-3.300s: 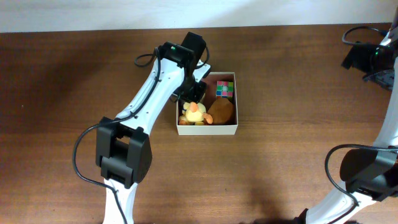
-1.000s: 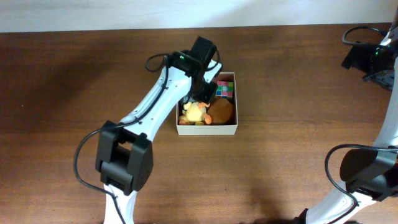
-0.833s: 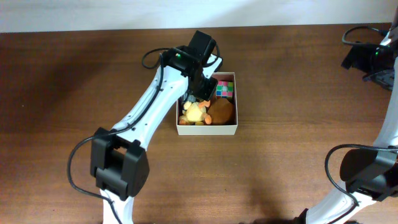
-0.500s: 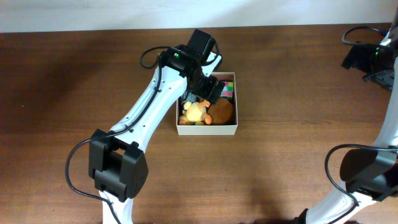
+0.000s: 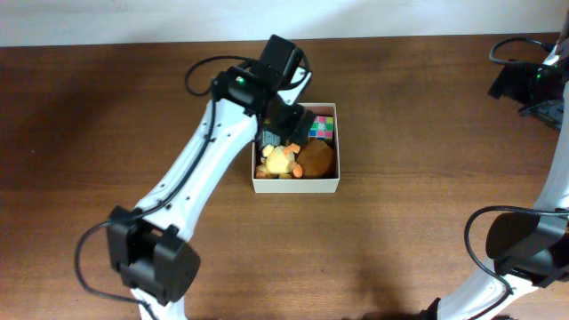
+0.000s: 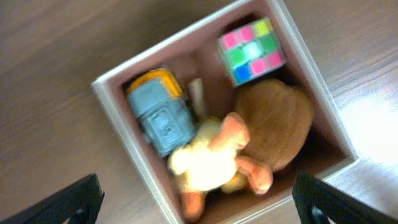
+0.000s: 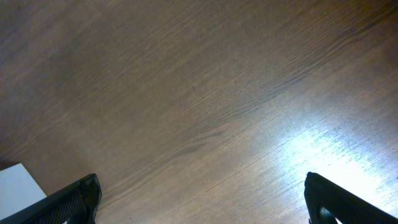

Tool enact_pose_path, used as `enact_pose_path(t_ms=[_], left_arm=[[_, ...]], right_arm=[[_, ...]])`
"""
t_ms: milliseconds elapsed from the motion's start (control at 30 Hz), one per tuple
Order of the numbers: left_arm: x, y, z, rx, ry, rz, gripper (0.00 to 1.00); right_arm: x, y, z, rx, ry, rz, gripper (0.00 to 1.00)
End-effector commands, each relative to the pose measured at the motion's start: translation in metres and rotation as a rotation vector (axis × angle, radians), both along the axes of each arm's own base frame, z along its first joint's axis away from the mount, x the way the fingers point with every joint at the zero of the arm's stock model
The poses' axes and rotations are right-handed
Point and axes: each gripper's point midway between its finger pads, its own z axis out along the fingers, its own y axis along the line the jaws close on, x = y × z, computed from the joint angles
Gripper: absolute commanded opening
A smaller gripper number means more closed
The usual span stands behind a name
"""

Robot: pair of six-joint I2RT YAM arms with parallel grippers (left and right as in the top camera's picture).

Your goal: Pack container

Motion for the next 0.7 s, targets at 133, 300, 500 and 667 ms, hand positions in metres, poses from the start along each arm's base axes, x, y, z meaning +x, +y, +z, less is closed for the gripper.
enact_pose_path(t_ms=[133, 300, 500, 667], left_arm=[[-0.023, 0.117, 0.062, 0.061, -0.017, 0.272, 0.99], [-0.059, 0.182, 0.094, 0.036, 0.000, 0.418, 0.99], [-0.093, 0.232, 0.132, 0.005, -0.090, 0.562, 0.99], [-0.100, 0.248, 0.175, -0.083, -0.380, 0.593, 0.99]], right_arm=[[0.000, -0.002, 0.000, 0.001, -0.002, -0.012, 0.99], [0.000, -0.002, 0.000, 0.001, -0.002, -0.012, 0.99], [0.000, -0.002, 0.000, 0.001, -0.002, -0.012, 0.99], [0.000, -0.002, 0.000, 0.001, -0.002, -0.012, 0.98]])
